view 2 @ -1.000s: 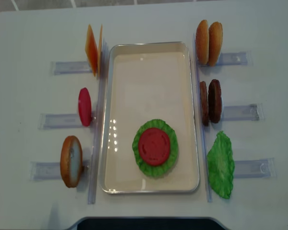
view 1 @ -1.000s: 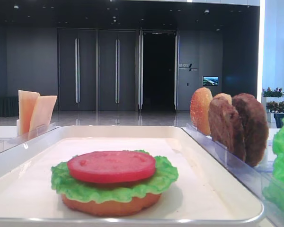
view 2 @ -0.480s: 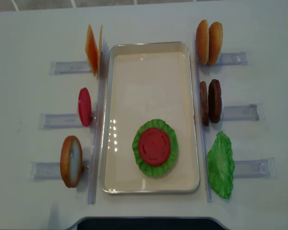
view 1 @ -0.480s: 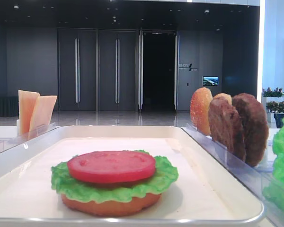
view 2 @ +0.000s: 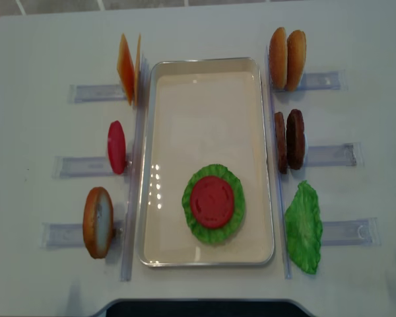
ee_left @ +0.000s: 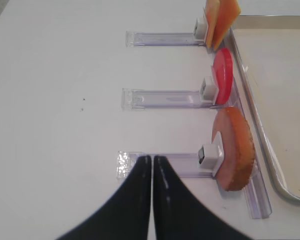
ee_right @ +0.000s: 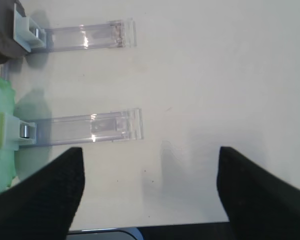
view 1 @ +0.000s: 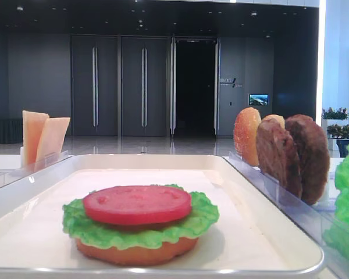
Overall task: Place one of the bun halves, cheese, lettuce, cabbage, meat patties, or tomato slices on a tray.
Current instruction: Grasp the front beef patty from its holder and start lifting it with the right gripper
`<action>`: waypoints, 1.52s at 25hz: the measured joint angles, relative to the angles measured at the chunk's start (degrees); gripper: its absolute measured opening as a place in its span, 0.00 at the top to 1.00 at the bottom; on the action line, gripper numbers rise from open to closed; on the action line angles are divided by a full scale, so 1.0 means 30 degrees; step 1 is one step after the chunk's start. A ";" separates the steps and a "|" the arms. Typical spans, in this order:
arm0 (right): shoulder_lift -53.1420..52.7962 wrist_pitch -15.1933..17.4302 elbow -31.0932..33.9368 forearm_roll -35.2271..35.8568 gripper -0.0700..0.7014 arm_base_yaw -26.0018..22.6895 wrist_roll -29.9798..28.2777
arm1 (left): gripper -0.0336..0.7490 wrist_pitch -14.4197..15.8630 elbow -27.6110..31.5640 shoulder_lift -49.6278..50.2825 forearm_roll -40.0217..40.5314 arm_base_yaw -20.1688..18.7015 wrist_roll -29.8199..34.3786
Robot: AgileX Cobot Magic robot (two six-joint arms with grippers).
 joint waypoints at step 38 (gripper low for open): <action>1.6340 0.0557 -0.9569 0.1473 0.21 0.2731 0.2349 | 0.96 0.0016 0.0000 0.0000 0.0000 0.0000 0.0000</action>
